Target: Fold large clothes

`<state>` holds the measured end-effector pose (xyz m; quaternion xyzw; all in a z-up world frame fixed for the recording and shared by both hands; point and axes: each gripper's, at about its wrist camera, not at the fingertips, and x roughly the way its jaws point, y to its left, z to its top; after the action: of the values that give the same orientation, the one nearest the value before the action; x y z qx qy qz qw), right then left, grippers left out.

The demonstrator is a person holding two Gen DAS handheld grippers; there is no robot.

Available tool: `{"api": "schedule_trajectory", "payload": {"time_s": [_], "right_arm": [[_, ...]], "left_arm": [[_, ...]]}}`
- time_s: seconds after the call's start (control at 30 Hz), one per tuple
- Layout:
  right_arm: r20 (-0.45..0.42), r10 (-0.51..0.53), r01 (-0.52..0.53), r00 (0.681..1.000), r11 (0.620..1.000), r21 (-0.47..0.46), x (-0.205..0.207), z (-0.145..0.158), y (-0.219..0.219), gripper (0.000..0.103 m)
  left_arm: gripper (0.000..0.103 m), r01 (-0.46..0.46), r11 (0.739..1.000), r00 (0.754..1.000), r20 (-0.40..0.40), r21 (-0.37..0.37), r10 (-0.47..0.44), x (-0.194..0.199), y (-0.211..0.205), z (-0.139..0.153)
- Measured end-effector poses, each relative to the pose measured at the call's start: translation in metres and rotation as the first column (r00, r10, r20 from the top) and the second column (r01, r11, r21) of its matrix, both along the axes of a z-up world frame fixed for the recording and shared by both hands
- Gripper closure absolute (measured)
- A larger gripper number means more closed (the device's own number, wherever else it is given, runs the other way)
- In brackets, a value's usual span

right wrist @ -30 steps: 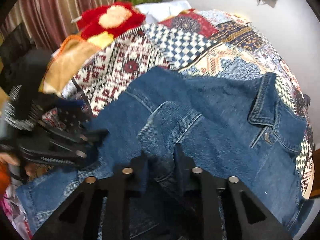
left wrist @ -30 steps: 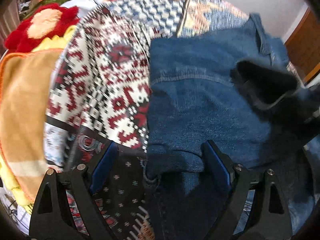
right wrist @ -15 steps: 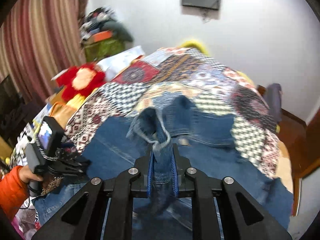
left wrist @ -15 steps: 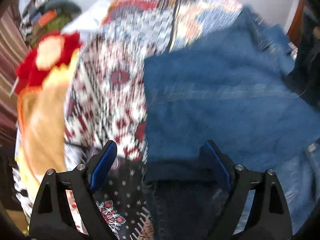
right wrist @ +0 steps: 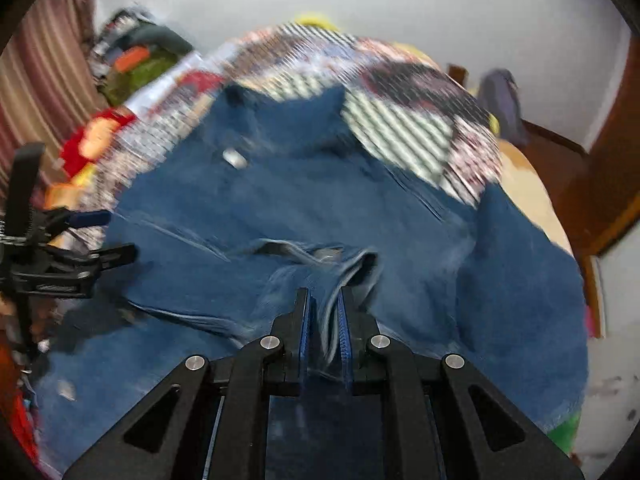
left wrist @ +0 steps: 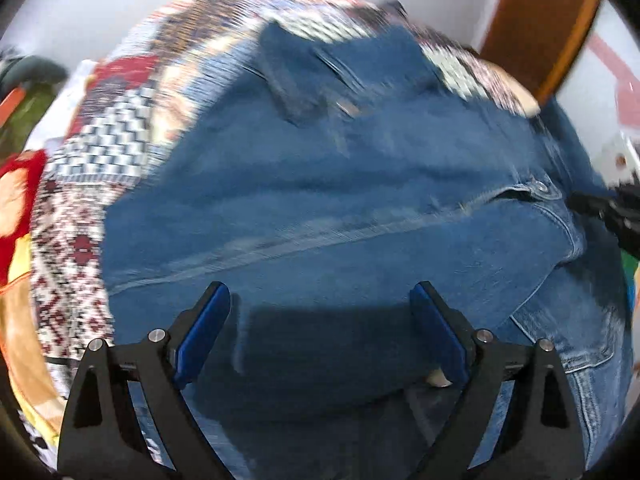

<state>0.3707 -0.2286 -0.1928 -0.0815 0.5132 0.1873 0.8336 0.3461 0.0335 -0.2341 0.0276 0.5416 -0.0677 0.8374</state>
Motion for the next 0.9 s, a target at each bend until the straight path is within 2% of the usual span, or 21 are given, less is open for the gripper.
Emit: {"api": "schedule_trajectory", "payload": {"time_s": [0.07,0.13,0.23,0.3,0.37,0.5,0.6,0.77,0.8,0.9], "right_arm": [[-0.021,-0.016,0.016,1.000,0.999,-0.028,0.002,-0.009,-0.009,0.093],[-0.005,-0.021,0.021,1.000,0.999,-0.032,0.003,-0.005,-0.015,0.092],[-0.004,-0.001,0.001,1.000,0.999,0.037,0.009,0.014,-0.009,0.092],[0.005,0.037,-0.037,0.999,0.996,0.076,0.012,0.028,0.006,0.092],[-0.007,0.103,-0.102,0.995,0.990,0.099,0.015,0.038,0.033,0.092],[-0.053,0.231,-0.225,0.972,0.969,0.099,0.019,0.034,0.085,0.092],[-0.122,0.308,-0.306,0.943,0.951,0.039,0.020,0.010,0.124,0.092],[-0.193,0.332,-0.361,0.923,0.923,-0.136,0.023,-0.041,0.151,0.092],[-0.180,0.346,-0.372,0.921,0.918,-0.139,0.022,-0.042,0.151,0.092],[-0.165,0.378,-0.403,0.911,0.900,-0.166,0.017,-0.043,0.153,0.092]], "left_arm": [[0.010,0.019,0.999,1.000,-0.008,0.026,-0.019,-0.003,-0.013,-0.008],[0.010,0.032,0.998,0.999,0.017,0.057,-0.033,-0.008,-0.022,-0.006],[0.010,0.065,0.998,0.998,-0.003,0.006,-0.065,-0.008,-0.025,-0.001],[0.010,0.072,0.997,0.997,0.008,-0.007,-0.072,-0.009,-0.024,0.006],[0.010,0.056,0.998,0.997,0.056,0.003,-0.056,-0.013,-0.018,0.020],[0.009,-0.009,1.000,0.991,0.132,0.013,0.007,-0.013,0.005,0.042],[0.007,-0.064,0.997,0.989,0.136,0.037,0.059,-0.010,0.034,0.041],[0.007,-0.101,0.994,0.995,0.025,0.034,0.101,-0.007,0.064,-0.001],[0.007,-0.102,0.994,0.995,0.015,0.044,0.102,-0.009,0.064,-0.008],[0.003,-0.129,0.992,0.991,0.031,-0.001,0.129,-0.015,0.071,-0.018]]}}
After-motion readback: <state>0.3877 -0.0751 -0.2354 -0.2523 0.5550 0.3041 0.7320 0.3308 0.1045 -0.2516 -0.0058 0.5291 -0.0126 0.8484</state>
